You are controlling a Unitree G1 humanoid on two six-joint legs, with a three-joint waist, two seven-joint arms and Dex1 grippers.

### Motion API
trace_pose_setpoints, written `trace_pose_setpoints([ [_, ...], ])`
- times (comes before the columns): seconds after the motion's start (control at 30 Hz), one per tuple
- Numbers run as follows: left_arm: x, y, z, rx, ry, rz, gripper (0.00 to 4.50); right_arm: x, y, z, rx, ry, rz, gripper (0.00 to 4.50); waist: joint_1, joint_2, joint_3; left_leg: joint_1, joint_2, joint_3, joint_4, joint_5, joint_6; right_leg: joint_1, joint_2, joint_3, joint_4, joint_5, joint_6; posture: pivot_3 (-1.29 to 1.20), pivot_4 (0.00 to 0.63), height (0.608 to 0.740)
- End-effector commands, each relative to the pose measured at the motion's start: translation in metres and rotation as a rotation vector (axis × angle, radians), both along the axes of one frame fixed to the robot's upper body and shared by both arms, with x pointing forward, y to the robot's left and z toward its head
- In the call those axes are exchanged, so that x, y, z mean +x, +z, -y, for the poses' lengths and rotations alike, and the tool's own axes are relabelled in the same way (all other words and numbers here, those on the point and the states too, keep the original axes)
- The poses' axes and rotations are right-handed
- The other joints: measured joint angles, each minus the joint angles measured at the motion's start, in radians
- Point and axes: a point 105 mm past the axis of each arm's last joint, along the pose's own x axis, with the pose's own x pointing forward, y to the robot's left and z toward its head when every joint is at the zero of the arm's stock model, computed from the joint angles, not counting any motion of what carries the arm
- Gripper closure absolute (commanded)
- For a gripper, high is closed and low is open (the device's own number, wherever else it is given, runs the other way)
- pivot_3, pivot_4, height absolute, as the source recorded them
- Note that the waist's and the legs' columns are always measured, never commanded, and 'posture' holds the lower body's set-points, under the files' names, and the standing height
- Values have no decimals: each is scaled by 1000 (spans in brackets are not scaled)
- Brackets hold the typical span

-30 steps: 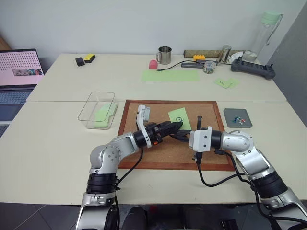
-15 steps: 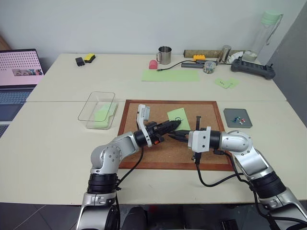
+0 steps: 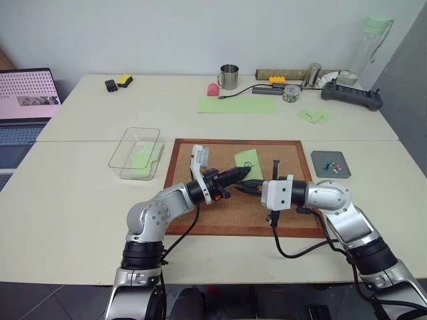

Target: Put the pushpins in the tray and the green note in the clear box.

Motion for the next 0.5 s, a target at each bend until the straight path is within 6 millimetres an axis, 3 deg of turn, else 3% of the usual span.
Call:
trace_pose_setpoints([
  [0.03,14,-1,-4,63,82,49,4473,2,20,0,57,-16,58,4500,0,0,0,0,0,0,0,0,0,0,0,0,0,0,0,0,150,740],
  [0.4,24,-7,-5,128,120,105,4473,3,31,15,130,-95,28,4500,1,0,0,0,0,0,0,0,1,0,0,0,0,0,0,0,150,740],
  [0.5,24,-3,-4,129,117,137,4473,13,40,31,251,-213,-38,4500,1,0,0,0,0,0,0,-2,3,0,0,0,0,0,0,0,150,740],
])
